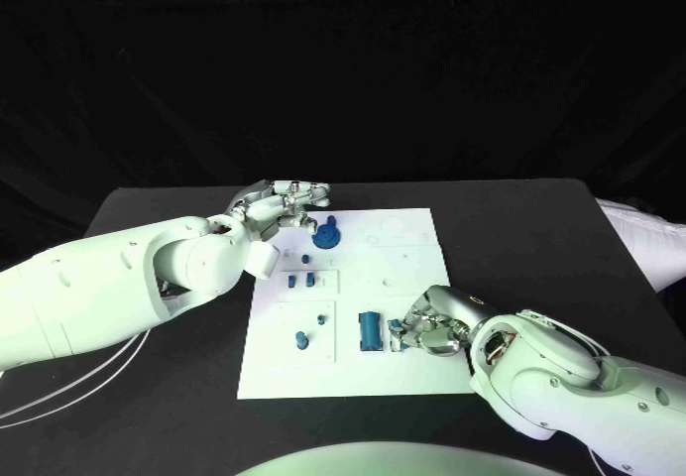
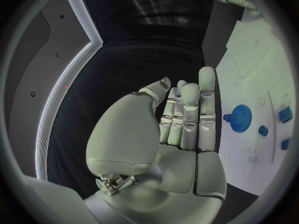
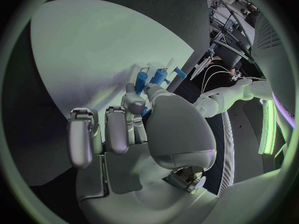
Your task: Assemble the parts on the task board
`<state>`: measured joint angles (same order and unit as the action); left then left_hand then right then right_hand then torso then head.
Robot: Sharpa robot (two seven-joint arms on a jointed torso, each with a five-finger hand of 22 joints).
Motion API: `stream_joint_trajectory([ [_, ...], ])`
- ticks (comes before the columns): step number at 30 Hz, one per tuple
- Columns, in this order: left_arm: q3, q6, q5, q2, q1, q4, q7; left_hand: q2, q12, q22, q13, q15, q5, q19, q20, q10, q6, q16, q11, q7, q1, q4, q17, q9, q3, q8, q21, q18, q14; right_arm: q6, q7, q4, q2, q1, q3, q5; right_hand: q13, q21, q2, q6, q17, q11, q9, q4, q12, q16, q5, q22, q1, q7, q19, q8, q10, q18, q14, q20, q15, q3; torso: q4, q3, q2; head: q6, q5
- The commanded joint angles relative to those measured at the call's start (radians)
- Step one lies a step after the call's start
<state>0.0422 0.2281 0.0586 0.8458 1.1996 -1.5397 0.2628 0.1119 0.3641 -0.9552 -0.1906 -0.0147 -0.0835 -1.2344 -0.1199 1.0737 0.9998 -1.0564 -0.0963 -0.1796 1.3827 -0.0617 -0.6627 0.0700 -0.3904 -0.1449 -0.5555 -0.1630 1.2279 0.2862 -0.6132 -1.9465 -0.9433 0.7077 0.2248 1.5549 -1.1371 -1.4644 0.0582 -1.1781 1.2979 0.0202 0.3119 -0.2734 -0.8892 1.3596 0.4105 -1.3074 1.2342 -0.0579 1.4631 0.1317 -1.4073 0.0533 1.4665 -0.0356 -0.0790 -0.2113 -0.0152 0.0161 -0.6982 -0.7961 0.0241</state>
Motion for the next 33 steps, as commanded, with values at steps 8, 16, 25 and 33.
stream_joint_trajectory([
  [8, -0.001, -0.035, -0.012, -0.003, 0.000, -0.002, -0.006, -0.001, 0.006, 0.003, -0.001, -0.001, -0.005, 0.008, 0.003, -0.009, 0.006, 0.004, 0.001, 0.005, 0.013, 0.008, 0.003, 0.001, -0.003, -0.008, 0.007, -0.018, -0.006, -0.059, -0.004, -0.003, 0.006, -0.001, -0.001, 0.046, -0.015, -0.012, 0.002, -0.014, 0.012, 0.001, 0.005, -0.010, -0.025, 0.014, 0.000, -0.128, -0.024, 0.003, 0.020, 0.009, -0.017, -0.015, 0.060, 0.007, -0.006, 0.009, -0.0007, 0.0011, 0.000, -0.003, 0.003],
  [16, -0.001, -0.037, -0.015, -0.003, 0.000, -0.002, -0.010, -0.001, 0.006, 0.003, -0.001, -0.001, -0.005, 0.008, 0.003, -0.009, 0.006, 0.004, 0.001, 0.005, 0.013, 0.008, 0.003, 0.001, -0.003, -0.008, 0.007, -0.018, -0.006, -0.051, -0.002, -0.011, 0.007, -0.001, -0.001, 0.043, -0.021, -0.013, 0.002, -0.016, 0.014, 0.002, 0.009, -0.015, -0.030, 0.016, -0.003, -0.129, -0.046, 0.004, 0.021, 0.009, -0.019, -0.016, 0.060, 0.009, -0.006, 0.025, -0.0006, 0.0009, 0.000, -0.005, 0.005],
  [25, -0.001, -0.037, -0.017, -0.005, 0.000, -0.001, -0.014, -0.001, 0.007, 0.005, -0.001, 0.000, -0.005, 0.009, 0.003, -0.010, 0.006, 0.005, 0.001, 0.005, 0.014, 0.008, 0.005, 0.001, -0.003, -0.008, 0.009, -0.018, -0.008, -0.028, 0.000, -0.012, 0.007, -0.001, -0.001, 0.045, -0.025, -0.012, 0.026, -0.016, 0.012, 0.000, 0.015, -0.018, -0.024, 0.013, -0.039, -0.128, -0.129, 0.003, 0.019, 0.007, -0.018, -0.015, 0.058, 0.008, -0.005, 0.107, -0.0010, 0.0012, 0.000, -0.007, 0.008],
  [33, -0.001, -0.040, -0.021, -0.009, 0.000, 0.000, -0.018, -0.001, 0.007, 0.005, -0.001, -0.001, -0.005, 0.010, 0.003, -0.010, 0.005, 0.005, 0.000, 0.005, 0.014, 0.009, 0.004, 0.001, -0.003, -0.008, 0.010, -0.018, -0.008, -0.011, 0.003, -0.020, 0.003, -0.001, -0.001, 0.051, -0.031, -0.011, 0.026, -0.015, 0.011, 0.001, 0.024, -0.017, -0.020, 0.012, -0.166, -0.128, -0.183, 0.005, 0.019, 0.005, -0.017, -0.015, 0.058, 0.008, -0.005, 0.198, -0.0010, 0.0019, -0.001, -0.008, 0.008],
])
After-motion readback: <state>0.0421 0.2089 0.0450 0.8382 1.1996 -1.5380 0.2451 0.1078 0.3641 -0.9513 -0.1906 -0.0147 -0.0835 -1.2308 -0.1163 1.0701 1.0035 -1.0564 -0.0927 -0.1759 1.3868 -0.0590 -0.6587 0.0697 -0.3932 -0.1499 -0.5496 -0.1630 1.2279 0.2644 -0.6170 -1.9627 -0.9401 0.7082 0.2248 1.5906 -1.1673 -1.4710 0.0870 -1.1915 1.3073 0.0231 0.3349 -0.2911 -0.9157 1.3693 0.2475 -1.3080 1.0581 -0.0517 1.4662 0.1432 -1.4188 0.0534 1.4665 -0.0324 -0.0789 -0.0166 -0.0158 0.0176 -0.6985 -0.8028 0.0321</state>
